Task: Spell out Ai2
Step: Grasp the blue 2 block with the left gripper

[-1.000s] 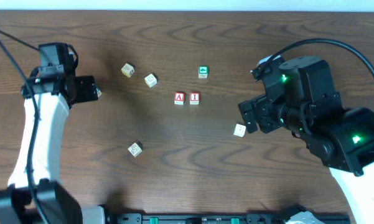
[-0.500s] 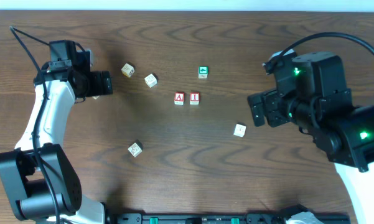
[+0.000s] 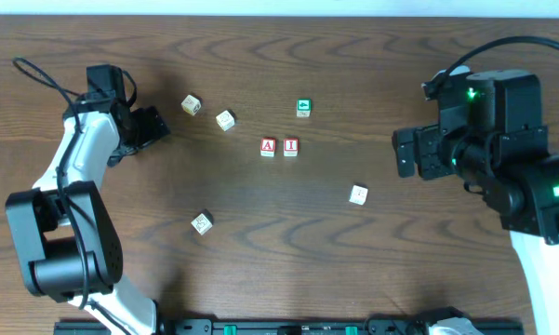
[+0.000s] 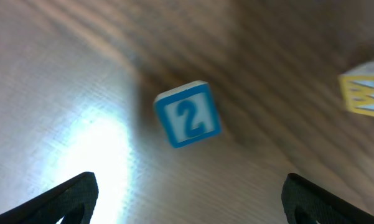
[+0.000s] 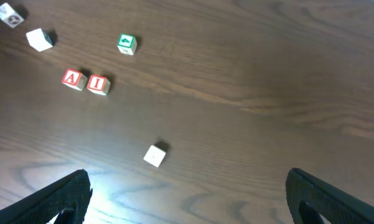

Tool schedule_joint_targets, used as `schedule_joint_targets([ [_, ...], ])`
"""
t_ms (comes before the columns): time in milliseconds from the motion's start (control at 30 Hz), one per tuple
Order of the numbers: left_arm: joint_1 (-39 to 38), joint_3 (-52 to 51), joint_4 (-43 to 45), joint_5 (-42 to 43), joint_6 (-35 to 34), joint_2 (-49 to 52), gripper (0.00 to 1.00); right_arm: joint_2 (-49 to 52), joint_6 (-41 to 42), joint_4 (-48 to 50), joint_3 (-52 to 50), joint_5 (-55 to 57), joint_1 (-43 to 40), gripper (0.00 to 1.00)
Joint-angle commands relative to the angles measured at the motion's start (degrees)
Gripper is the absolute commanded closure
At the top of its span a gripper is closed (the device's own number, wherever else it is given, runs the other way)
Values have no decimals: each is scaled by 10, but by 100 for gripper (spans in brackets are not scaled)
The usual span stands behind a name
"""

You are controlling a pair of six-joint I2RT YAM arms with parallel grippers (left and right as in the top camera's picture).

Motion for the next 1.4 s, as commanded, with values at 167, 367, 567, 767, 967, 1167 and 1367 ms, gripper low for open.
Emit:
schedule_joint_targets([
  [167,2,71,-24,-27,-106,34,2,29,-6,0,3,-11,-10,1],
  [367,2,111,-30,16,-127,89,0,30,-6,-1,3,-11,-10,1],
  [567,2,139,-64,15,-138,115,7,30,-6,1,3,-11,-10,1],
  [767,2,139,-67,16,-156,132,24,30,-6,1,3,-11,-10,1],
  [967,2,139,-71,38,-174,152,26,30,-6,-3,3,-11,-10,1],
  [1167,3,139,-65,27,-173,154,27,30,-6,-3,3,-11,-10,1],
  [1367,3,139,-63,6,-170,154,30,30,-6,-3,3,-11,-10,1],
])
